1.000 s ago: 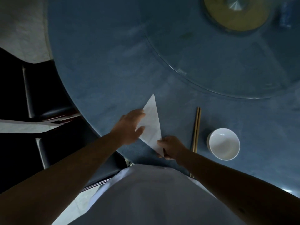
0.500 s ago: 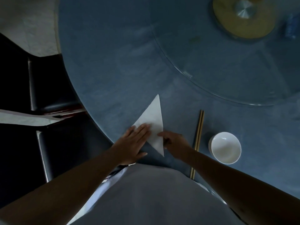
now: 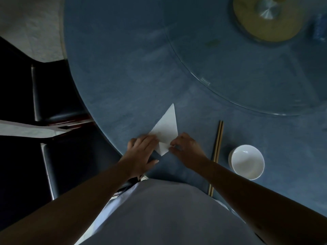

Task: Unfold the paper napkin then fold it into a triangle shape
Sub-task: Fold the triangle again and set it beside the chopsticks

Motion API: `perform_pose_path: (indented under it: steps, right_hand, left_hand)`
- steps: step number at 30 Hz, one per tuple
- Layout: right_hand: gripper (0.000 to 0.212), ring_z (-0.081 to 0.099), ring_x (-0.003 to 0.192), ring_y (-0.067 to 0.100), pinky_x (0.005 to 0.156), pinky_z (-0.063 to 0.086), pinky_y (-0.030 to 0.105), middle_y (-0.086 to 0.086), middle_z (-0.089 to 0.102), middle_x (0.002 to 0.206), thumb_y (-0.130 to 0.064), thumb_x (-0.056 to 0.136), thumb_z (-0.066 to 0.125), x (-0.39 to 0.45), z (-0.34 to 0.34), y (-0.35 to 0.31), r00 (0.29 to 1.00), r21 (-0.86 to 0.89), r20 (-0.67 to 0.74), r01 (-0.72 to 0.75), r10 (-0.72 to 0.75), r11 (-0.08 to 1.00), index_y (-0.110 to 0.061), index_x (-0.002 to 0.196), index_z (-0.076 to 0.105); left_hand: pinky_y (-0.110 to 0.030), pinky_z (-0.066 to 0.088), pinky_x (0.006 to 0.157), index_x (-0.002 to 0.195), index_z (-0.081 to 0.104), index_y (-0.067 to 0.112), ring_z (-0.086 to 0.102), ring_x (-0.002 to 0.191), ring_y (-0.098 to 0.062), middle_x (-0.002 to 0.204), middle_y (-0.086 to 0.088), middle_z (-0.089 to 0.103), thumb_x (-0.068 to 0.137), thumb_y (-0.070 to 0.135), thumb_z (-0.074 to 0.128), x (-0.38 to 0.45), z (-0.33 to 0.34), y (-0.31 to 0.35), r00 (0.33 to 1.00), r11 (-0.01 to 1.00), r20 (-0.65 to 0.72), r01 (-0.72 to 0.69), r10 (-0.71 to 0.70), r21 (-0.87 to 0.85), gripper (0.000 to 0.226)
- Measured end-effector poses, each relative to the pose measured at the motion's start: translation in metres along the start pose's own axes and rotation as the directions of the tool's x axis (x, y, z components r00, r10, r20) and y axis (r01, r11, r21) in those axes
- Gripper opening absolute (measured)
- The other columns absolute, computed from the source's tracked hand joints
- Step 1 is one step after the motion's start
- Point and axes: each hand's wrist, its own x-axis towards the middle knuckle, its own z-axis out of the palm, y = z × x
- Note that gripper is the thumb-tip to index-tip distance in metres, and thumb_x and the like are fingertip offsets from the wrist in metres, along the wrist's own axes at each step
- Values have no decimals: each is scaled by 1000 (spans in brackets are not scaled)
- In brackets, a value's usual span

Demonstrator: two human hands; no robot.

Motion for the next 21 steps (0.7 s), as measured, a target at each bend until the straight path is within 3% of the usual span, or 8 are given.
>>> perform_pose_path:
  steps: [5, 8, 10, 12, 21]
  right_hand:
    - [7, 50, 76, 13, 67, 32, 23, -4, 49, 87, -23, 83, 70, 10, -7, -3, 995, 103, -96, -21, 31, 994, -21, 79, 64]
    - [19, 47, 70, 10, 62, 30, 22, -6, 47, 79, -24, 81, 70, 21, -11, -5, 982, 164, -156, -80, 106, 983, -28, 70, 55]
    - [25, 45, 66, 1, 59, 29, 10, -11, 46, 77, -28, 81, 70, 30, -13, -6, 968, 187, -187, -131, 166, 974, -30, 65, 51]
    - [33, 45, 64, -2, 57, 30, 6, -12, 44, 71, -31, 80, 70, 40, -14, -7, 953, 200, -217, -170, 213, 965, -31, 58, 45]
    - [31, 48, 57, 10, 50, 32, 23, -4, 51, 56, -35, 82, 64, 73, -19, -11, 912, 199, -222, -304, 345, 932, -18, 59, 51]
  left_hand:
    - [-44, 32, 87, 112, 63, 17, 41, 110, -25, 121, -6, 59, 68, 40, 77, 7, -1, -1, 980, 984, -111, 158, -166, -77, 51]
    - [-40, 27, 85, 101, 69, 21, 38, 108, -25, 115, -7, 58, 66, 37, 80, 13, -2, -7, 966, 971, -129, 206, -222, -123, 40]
    - [-39, 24, 85, 97, 70, 22, 37, 109, -24, 114, -6, 58, 67, 37, 78, 15, -3, -10, 961, 964, -135, 220, -240, -152, 34]
    - [-38, 24, 84, 94, 71, 21, 37, 109, -23, 114, -4, 58, 70, 38, 73, 17, -3, -12, 958, 959, -139, 226, -251, -173, 29]
    - [-37, 25, 85, 87, 70, 19, 43, 112, -28, 117, -4, 57, 76, 33, 72, 19, -2, -12, 896, 885, -136, 376, -423, -275, 18]
